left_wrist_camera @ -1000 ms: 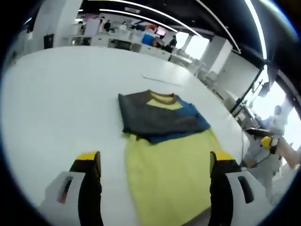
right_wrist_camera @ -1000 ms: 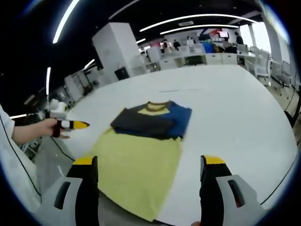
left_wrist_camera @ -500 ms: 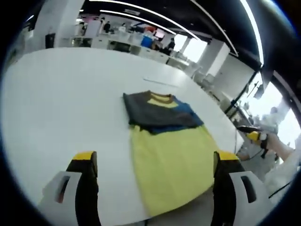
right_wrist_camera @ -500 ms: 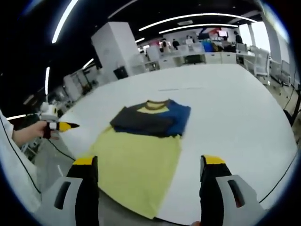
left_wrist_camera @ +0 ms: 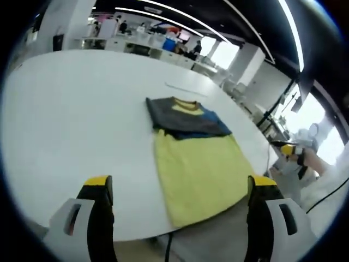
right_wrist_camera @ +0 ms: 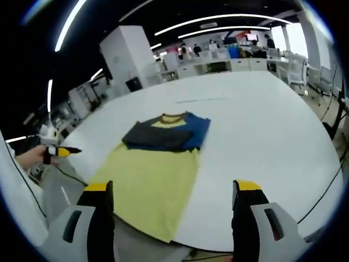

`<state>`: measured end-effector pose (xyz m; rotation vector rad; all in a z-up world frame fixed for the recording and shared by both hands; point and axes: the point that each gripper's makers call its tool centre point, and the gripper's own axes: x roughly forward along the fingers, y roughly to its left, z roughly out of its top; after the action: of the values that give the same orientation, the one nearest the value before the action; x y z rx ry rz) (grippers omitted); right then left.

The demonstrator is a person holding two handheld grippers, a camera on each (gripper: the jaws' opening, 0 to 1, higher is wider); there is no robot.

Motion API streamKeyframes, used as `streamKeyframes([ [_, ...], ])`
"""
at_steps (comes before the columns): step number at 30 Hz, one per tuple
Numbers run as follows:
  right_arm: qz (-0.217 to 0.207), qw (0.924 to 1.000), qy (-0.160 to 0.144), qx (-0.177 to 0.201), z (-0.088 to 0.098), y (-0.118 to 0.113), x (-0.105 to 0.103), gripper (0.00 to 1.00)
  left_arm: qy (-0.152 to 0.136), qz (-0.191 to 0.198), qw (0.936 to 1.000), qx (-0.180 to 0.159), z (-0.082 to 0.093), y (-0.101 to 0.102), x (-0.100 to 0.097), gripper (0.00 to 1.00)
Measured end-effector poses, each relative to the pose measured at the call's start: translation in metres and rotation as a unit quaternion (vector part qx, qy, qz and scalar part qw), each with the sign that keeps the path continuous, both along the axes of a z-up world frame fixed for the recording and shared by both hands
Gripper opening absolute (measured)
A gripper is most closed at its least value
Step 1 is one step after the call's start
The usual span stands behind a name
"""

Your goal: Fold the garment on the visible template until the final outline fits inside the template.

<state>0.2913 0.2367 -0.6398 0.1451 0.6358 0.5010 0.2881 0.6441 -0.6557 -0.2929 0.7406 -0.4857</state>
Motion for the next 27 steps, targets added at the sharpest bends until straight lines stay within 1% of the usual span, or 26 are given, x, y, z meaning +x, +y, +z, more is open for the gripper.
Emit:
streamKeyframes([
  [5, 0.006, 0.9999, 0.008, -0.007, -0.006, 0.002, -0.005, 0.89, 0.001, 0.005, 1.0000, 0.000, 0.001, 0.000, -0.004, 0.99],
  [9, 0.020, 0.9996, 0.013, -0.013, -0.008, 0.007, -0.008, 0.89, 0.005, -0.002, 1.0000, 0.001, 0.001, -0.002, -0.006, 0.99],
  [15, 0.026, 0.9994, 0.018, -0.015, -0.013, 0.010, -0.011, 0.89, 0.011, -0.015, 0.9998, 0.005, -0.002, -0.006, -0.006, 0.99],
  [17, 0.030, 0.9991, 0.026, -0.017, -0.017, 0.011, -0.013, 0.87, 0.014, -0.020, 0.9997, 0.007, -0.004, -0.008, -0.008, 0.99],
  [18, 0.032, 0.9989, 0.028, -0.018, -0.018, 0.012, -0.014, 0.85, 0.015, -0.022, 0.9996, 0.007, -0.005, -0.008, -0.009, 0.99],
  [20, 0.036, 0.9986, 0.030, -0.022, -0.019, 0.013, -0.015, 0.83, 0.022, -0.027, 0.9994, 0.005, -0.008, -0.010, -0.012, 0.99],
  [27, 0.043, 0.9981, 0.034, -0.029, -0.023, 0.014, -0.017, 0.83, 0.044, -0.035, 0.9984, 0.004, -0.025, -0.008, -0.022, 0.96],
])
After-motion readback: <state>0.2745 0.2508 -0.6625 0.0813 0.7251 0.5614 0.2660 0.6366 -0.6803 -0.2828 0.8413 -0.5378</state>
